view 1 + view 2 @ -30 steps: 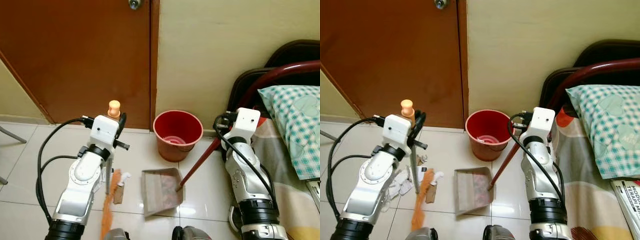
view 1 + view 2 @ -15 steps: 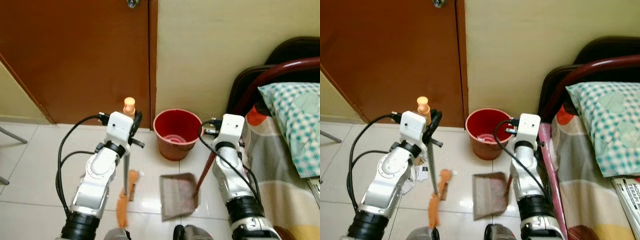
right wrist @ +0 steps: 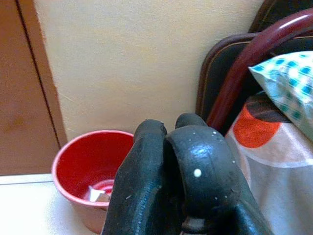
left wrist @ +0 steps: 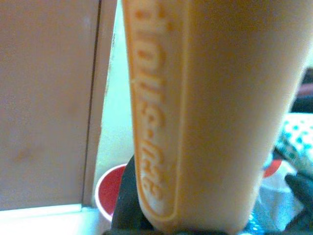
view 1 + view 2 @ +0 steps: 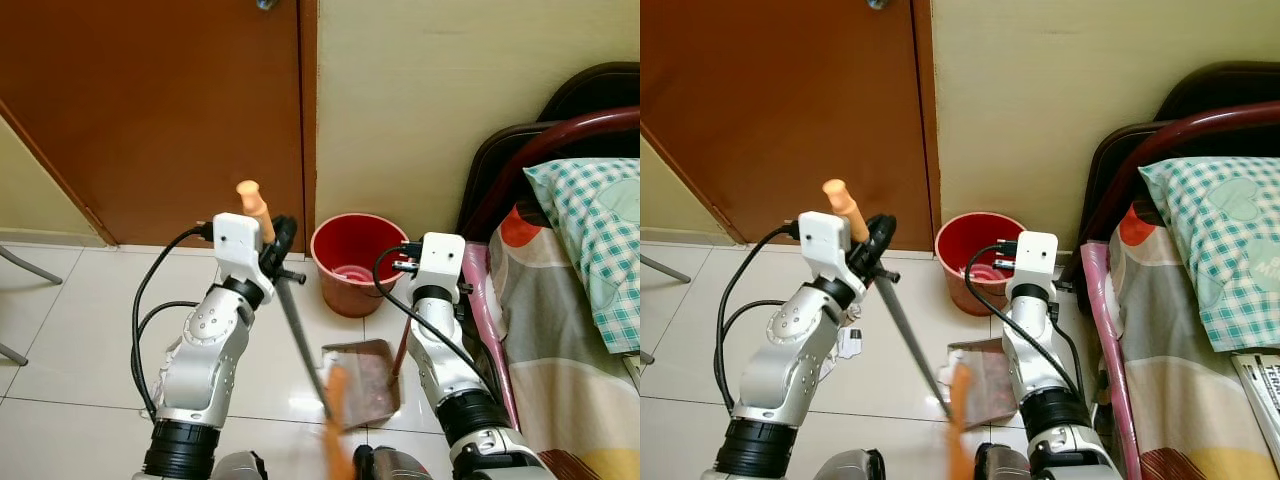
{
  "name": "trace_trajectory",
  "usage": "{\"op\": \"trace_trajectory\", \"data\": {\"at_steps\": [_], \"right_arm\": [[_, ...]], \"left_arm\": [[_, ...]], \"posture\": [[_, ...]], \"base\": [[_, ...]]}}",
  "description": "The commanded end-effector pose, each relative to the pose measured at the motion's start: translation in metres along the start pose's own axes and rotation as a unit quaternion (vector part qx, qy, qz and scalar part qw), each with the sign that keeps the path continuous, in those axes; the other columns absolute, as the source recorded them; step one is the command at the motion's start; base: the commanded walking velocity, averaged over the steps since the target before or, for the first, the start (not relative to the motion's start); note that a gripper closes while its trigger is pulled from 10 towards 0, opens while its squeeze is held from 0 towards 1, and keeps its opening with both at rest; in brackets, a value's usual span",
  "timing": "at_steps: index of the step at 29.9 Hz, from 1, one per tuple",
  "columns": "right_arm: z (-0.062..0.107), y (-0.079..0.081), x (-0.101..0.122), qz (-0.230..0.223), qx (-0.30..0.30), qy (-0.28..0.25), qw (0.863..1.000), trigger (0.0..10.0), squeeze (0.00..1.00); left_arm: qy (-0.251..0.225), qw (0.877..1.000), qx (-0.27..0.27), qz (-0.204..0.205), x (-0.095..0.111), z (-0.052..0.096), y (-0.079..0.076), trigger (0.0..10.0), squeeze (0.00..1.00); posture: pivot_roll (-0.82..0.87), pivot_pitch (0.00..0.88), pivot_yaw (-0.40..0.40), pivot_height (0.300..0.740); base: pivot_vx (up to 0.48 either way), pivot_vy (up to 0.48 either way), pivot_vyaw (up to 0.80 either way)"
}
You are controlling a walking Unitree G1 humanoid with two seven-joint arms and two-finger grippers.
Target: Sweep floor
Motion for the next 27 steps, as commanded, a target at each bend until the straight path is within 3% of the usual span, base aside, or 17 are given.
{"op": "trace_trajectory", "data": {"at_steps": [1,9,11,16,21,24,27], "right_arm": [[-0.004,0.005,0.008,-0.006,0.006,-0.015,1.000,10.0,0.00],[-0.006,0.005,0.006,-0.005,0.009,-0.013,1.000,10.0,0.00],[-0.008,0.002,0.007,-0.004,0.008,-0.012,1.000,10.0,0.00],[-0.010,-0.001,0.007,-0.002,0.009,-0.011,1.000,10.0,0.00],[-0.011,-0.005,0.003,-0.001,0.008,-0.001,1.000,10.0,0.00],[-0.012,-0.005,0.002,0.000,0.014,0.005,1.000,10.0,0.00],[-0.013,-0.002,0.001,-0.009,0.029,0.015,0.999,10.0,0.00]], "left_arm": [[-0.044,0.998,0.028,0.022,0.026,-0.003,0.010,10.0,0.00],[-0.068,0.995,0.075,0.013,0.044,-0.002,0.040,10.0,0.00],[-0.089,0.990,0.106,0.003,0.058,-0.002,0.057,10.0,0.00],[-0.116,0.986,0.122,-0.014,0.079,-0.003,0.067,10.0,0.00],[-0.158,0.976,0.147,-0.030,0.115,0.000,0.085,10.0,0.00],[-0.154,0.975,0.149,-0.051,0.116,0.002,0.090,10.0,0.00],[-0.131,0.978,0.147,-0.072,0.104,0.008,0.090,10.0,0.00]], "posture": [[0.06,0.150,-0.008,0.740],[0.05,0.139,-0.017,0.740],[0.04,0.131,-0.023,0.740],[0.04,0.127,-0.027,0.740],[0.05,0.125,-0.035,0.740],[0.05,0.124,-0.037,0.740],[0.04,0.129,-0.038,0.740]], "base": [[0.000,0.000,0.00],[0.000,0.000,0.00],[0.000,0.000,0.00],[0.000,0.000,0.00],[0.000,0.000,0.00],[0.000,0.000,0.00],[0.000,0.000,0.00]]}}
Point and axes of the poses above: a point about 5 cm out from each wrist's last joint towards the gripper, its own z axis pointing back from the gripper into the wrist, its own x axis along the axis of the wrist's last joint, y = z × x, the point moved 4 cm from there along -z, pointing out of the wrist towards the gripper, and after that the axes turned 15 degrees about -z, right-handed, at the moved point
